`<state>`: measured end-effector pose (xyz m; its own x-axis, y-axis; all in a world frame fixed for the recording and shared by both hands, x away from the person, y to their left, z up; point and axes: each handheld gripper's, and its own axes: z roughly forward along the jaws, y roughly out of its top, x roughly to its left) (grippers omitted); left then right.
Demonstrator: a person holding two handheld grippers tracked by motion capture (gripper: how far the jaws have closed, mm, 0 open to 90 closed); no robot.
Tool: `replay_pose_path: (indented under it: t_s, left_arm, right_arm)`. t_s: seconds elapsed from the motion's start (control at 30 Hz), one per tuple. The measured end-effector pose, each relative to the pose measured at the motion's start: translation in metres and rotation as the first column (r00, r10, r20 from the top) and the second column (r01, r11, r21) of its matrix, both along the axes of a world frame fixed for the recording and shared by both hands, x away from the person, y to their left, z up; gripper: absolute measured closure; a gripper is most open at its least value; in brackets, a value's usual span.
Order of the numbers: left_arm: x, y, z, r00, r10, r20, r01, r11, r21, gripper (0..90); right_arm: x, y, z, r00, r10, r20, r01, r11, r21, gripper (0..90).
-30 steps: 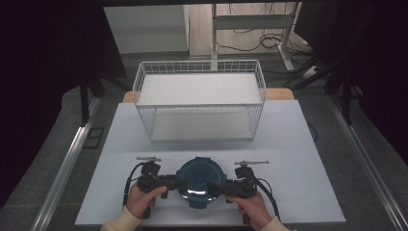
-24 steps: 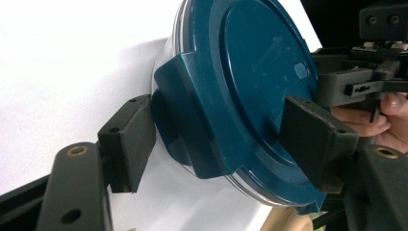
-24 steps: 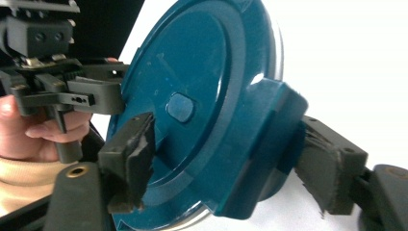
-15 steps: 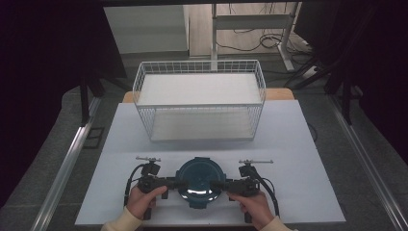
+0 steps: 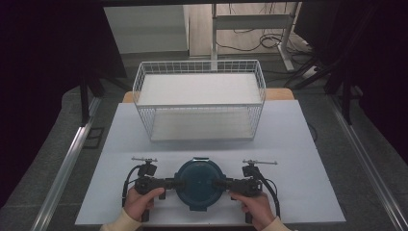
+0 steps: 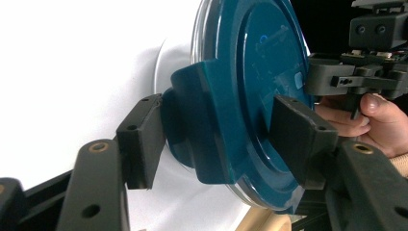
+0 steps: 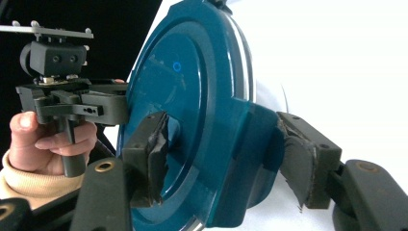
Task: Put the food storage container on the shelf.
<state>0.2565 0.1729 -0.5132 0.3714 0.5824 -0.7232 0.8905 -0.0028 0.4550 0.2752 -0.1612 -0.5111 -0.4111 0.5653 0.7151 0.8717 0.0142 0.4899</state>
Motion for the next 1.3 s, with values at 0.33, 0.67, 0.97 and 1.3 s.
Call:
replay_pose_path:
  t_s: [0.33,0.67,0.97,1.3]
  left_arm:
    - [-0.004,0.001,0.004,0.9996,0.013,0.024,-0.013,0.9998,-0.018,43.5]
    - [-0.008,-0.001,0.014,0.9963,0.016,0.085,-0.016,0.9999,0.001,44.3]
    - [-0.008,-0.002,0.022,0.9925,0.010,0.122,-0.009,0.9999,-0.012,45.7]
    - [-0.004,-0.001,0.035,0.9877,0.003,0.156,-0.002,1.0000,-0.008,45.7]
  right_arm:
    - [-0.006,-0.002,0.004,0.9996,-0.008,0.027,0.008,1.0000,0.000,42.5]
    - [-0.010,0.000,0.016,0.9914,-0.001,0.131,0.004,0.9997,-0.026,42.9]
    - [-0.009,-0.003,0.025,0.9826,0.004,0.186,-0.001,0.9998,-0.018,43.2]
    - [-0.005,-0.003,0.040,0.9692,0.022,0.245,-0.015,0.9994,-0.031,43.2]
